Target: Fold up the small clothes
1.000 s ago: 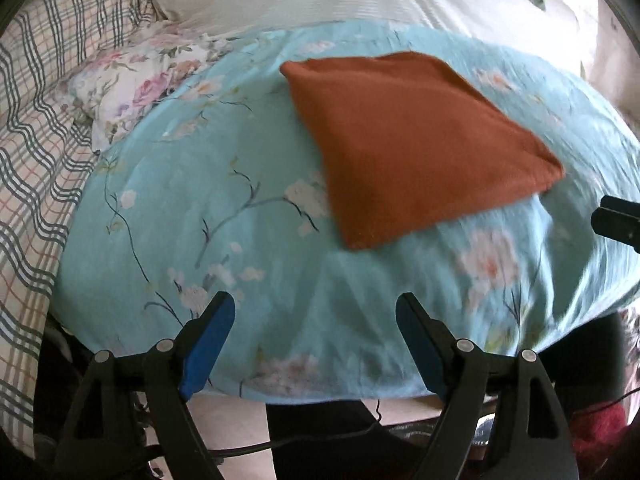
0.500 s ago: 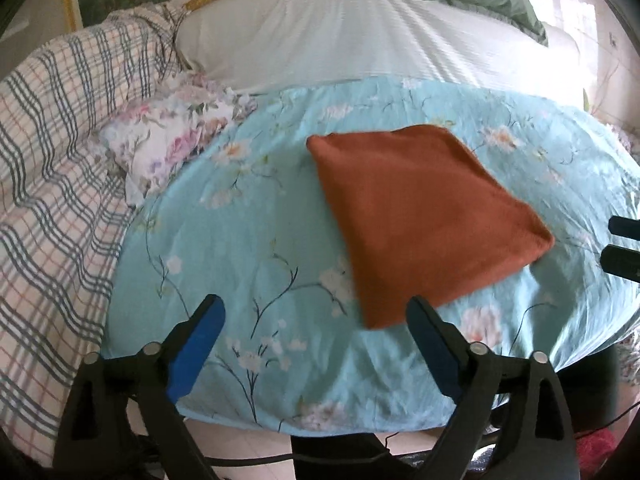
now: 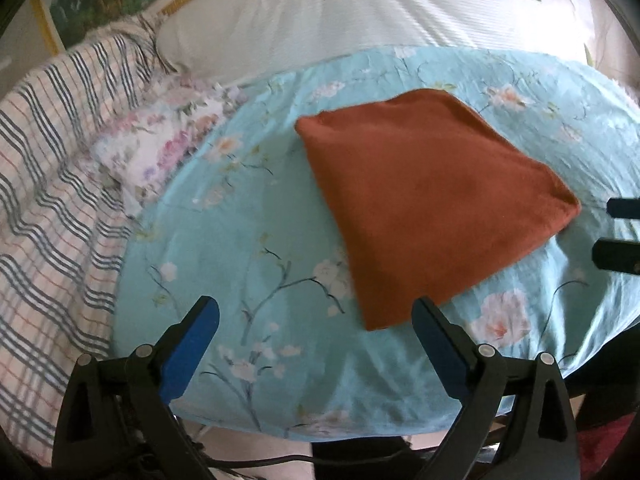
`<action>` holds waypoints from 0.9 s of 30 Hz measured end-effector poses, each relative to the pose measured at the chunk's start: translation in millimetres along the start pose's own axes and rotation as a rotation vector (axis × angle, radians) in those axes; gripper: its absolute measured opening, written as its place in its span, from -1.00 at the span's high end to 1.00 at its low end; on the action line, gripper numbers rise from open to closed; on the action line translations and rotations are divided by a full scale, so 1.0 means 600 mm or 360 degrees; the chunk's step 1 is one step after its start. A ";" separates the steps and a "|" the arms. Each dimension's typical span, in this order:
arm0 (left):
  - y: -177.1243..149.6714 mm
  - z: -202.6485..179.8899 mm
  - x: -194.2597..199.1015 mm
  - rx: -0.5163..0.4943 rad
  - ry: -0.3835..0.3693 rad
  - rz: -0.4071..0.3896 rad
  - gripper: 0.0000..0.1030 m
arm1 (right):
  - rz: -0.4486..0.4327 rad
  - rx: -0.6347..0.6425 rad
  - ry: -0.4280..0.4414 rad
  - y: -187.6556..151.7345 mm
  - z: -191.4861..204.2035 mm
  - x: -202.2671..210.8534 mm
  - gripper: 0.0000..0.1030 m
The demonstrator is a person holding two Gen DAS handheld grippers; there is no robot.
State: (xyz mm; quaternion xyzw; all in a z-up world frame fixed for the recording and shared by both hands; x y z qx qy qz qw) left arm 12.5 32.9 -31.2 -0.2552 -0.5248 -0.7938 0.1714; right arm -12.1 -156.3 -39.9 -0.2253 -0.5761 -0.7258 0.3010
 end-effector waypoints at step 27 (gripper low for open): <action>0.053 0.028 -0.063 0.0264 -0.0081 0.0066 -0.89 | -0.0001 0.0118 0.0023 0.087 0.007 -0.058 -0.97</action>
Point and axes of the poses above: each gripper's, at about its wrist camera, not at the fingertips, and x roughly against the way its jaws point, z to its left, y to its top, the point moved 3 cm from there along -x, roughly the way its jaws point, and after that the axes turned 13 degrees about -z, right-handed, at the moved point
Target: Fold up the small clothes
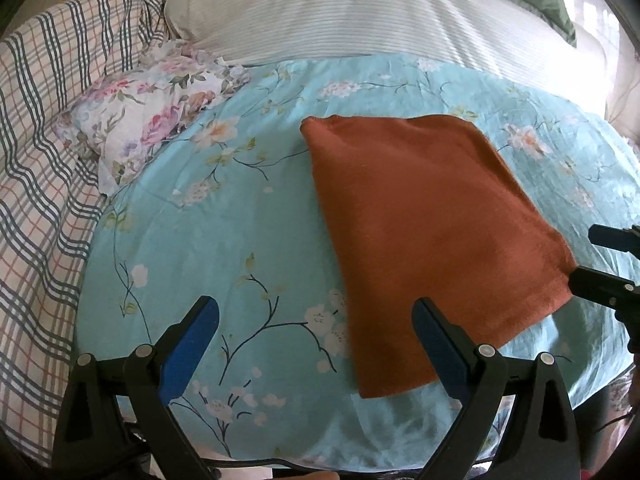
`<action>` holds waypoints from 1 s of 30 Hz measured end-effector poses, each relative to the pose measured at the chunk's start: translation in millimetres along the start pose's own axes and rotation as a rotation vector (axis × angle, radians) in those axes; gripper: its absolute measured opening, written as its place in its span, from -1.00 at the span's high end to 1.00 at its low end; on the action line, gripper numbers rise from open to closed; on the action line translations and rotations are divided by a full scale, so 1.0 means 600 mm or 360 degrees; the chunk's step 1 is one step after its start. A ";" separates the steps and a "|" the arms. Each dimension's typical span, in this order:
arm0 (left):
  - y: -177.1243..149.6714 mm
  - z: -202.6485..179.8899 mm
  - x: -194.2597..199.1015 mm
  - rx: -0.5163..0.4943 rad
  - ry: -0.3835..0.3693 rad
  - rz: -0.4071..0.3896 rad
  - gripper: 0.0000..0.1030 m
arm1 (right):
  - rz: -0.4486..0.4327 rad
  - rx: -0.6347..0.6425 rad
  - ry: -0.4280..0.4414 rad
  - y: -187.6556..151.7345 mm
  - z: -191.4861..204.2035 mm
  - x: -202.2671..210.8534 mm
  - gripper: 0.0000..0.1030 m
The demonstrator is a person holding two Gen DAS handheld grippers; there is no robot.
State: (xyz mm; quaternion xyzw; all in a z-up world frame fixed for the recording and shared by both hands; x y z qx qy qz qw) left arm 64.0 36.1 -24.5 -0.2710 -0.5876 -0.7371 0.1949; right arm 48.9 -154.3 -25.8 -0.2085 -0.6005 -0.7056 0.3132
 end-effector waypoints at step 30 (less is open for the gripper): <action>-0.006 -0.021 0.030 -0.0017 -0.0060 -0.0014 -0.89 | -0.0042 -0.0030 -0.0010 -0.013 0.018 0.029 -0.98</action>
Point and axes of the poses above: each gripper's, at about its wrist camera, not at the fingertips, and x roughly against the way its jaws point, z to its left, y to its top, the point moved 3 cm from there along -x, roughly the way its jaws point, and after that the axes turned 13 degrees about -z, right-handed, at the moved point
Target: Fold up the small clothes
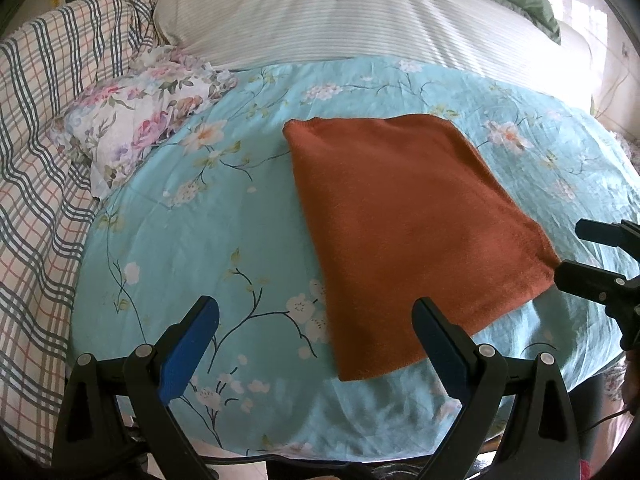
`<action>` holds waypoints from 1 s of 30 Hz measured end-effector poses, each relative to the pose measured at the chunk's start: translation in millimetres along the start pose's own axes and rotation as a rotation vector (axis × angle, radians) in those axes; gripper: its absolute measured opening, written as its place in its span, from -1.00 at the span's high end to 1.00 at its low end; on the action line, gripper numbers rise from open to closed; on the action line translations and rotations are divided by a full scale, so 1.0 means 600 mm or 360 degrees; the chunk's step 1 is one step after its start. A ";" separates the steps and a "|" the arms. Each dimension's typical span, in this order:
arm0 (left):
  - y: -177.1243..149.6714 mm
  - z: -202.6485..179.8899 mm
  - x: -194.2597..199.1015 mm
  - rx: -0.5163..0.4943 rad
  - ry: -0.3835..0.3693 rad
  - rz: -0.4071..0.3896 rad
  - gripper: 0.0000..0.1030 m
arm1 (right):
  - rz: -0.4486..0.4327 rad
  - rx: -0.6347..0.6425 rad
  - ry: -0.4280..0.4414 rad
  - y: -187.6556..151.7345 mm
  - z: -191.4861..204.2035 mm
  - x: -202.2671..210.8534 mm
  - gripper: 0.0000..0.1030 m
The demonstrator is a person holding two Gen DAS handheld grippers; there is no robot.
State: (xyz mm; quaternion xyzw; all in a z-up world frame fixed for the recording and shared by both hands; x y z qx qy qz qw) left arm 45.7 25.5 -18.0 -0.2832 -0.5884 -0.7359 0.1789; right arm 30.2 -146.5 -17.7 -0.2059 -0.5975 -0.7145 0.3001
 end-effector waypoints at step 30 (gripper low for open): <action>0.004 -0.001 0.007 0.0012 0.0000 -0.0015 -0.89 | 0.0005 0.0000 0.0011 0.000 0.007 0.000 -0.98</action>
Point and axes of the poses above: each gripper's, at about its wrist camera, not at the fingertips, and x roughly against the way its jaws point, z to its left, y to its top, the point moved 3 cm from there along -x, roughly the way its jaws point, and after that the axes turned 13 degrees about -z, right-handed, at the moved point
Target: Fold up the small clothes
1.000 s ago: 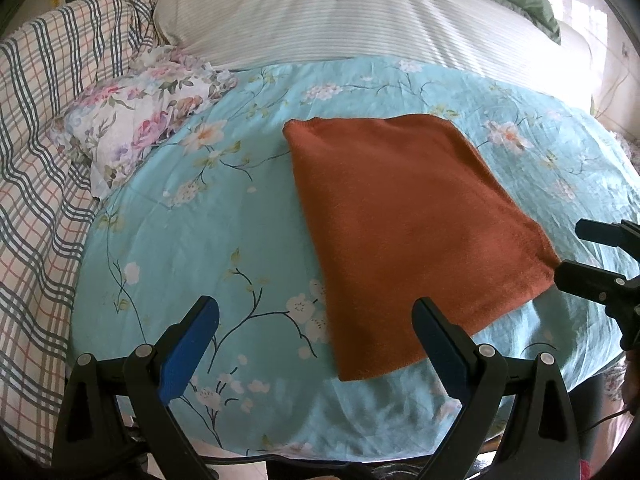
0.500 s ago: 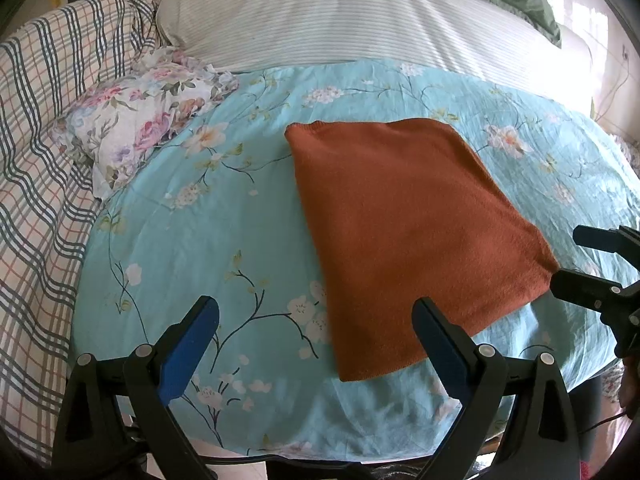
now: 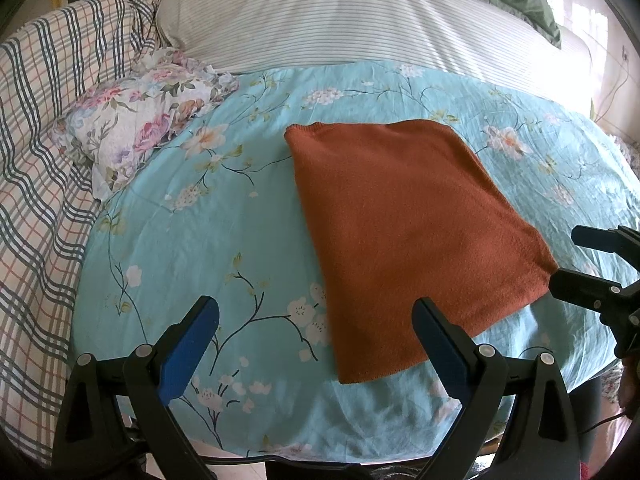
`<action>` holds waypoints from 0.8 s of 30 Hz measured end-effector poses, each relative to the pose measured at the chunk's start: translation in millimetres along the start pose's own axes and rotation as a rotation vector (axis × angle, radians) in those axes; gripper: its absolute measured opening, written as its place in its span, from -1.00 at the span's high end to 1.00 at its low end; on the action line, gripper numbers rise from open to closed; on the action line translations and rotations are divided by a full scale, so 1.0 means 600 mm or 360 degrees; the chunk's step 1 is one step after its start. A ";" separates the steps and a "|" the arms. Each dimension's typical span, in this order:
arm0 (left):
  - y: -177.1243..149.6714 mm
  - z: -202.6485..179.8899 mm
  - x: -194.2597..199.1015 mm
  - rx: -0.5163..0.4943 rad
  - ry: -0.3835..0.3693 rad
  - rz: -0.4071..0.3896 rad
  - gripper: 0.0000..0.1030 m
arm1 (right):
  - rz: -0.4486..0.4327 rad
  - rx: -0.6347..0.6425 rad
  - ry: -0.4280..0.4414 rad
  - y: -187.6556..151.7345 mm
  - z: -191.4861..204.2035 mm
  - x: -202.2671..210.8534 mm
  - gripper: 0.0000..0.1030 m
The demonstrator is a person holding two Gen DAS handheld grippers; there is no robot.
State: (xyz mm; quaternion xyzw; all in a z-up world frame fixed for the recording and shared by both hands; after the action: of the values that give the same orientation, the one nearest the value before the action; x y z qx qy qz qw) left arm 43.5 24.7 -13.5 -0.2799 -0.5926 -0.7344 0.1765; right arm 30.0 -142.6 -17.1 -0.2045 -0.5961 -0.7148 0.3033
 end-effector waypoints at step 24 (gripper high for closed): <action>-0.001 -0.001 -0.006 -0.0001 -0.0004 0.0005 -0.90 | 0.0001 -0.0003 -0.0005 -0.001 0.006 -0.001 -0.98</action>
State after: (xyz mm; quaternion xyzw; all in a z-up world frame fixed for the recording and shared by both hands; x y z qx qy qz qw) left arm 45.9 23.8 -16.1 -0.2818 -0.5922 -0.7339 0.1770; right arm 30.0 -139.0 -17.2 -0.2059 -0.5959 -0.7149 0.3024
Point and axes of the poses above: each gripper's, at about its wrist camera, not at the fingertips, and x roughly against the way its jaws point, z to its left, y to its top, the point moved 3 cm from there along -x, roughly the way its jaws point, and after that the axes turned 13 degrees about -z, right-handed, at the moved point
